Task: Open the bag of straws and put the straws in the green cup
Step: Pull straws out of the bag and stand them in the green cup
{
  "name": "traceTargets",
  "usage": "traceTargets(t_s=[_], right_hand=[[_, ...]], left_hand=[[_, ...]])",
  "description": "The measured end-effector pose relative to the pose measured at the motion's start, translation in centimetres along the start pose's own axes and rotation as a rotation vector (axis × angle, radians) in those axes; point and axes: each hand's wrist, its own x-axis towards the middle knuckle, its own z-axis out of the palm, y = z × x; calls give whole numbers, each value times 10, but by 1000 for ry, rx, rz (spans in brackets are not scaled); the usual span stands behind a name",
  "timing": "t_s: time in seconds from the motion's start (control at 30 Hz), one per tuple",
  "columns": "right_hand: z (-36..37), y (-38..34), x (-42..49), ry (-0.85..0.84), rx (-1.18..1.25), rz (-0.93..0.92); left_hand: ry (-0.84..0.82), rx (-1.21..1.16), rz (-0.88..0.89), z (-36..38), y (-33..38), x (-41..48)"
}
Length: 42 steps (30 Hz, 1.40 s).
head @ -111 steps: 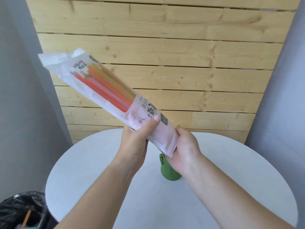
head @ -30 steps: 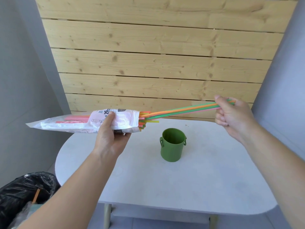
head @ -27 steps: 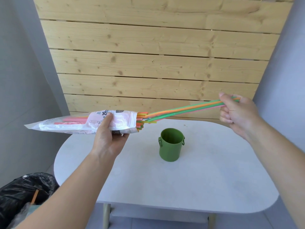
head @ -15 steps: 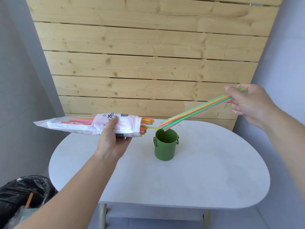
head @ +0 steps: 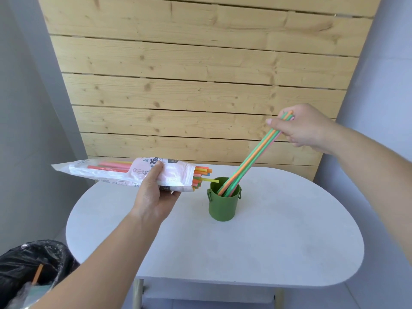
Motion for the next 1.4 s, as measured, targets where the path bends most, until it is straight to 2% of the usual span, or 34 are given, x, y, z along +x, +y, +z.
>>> traceTargets(t_s=[0.23, 0.33, 0.5, 0.6, 0.73, 0.87, 1.0, 1.1, 1.2, 1.3, 1.4], right_hand=[[48, -10, 45, -219, -151, 95], [69, -13, 61, -231, -250, 114], [90, -14, 79, -116, -387, 26], [95, -10, 81, -36, -313, 1], [94, 0, 79, -16, -176, 11], [87, 3, 70, 46, -170, 13], [76, -1, 51, 271, -290, 2], [76, -12, 22, 407, -238, -78], [95, -16, -15, 266, -155, -114], [123, -13, -39, 80, -76, -62], [145, -8, -50, 26, 44, -76]], left_hand=[[1, -28, -23, -1, 6, 0], [-1, -54, -25, 0, 9, 1], [-7, -69, -11, 0, 13, 1], [1, -68, -1, -1, 15, 0], [15, -78, 3, -1, 18, -2], [-1, -90, 8, 2, 20, -4], [-13, -90, 11, 5, 21, -8], [-34, -84, 16, 9, 21, -11], [-60, -77, 28, 13, 21, -14], [-75, -72, 35, 18, 20, -18], [-94, -47, 31, 22, 15, -21]])
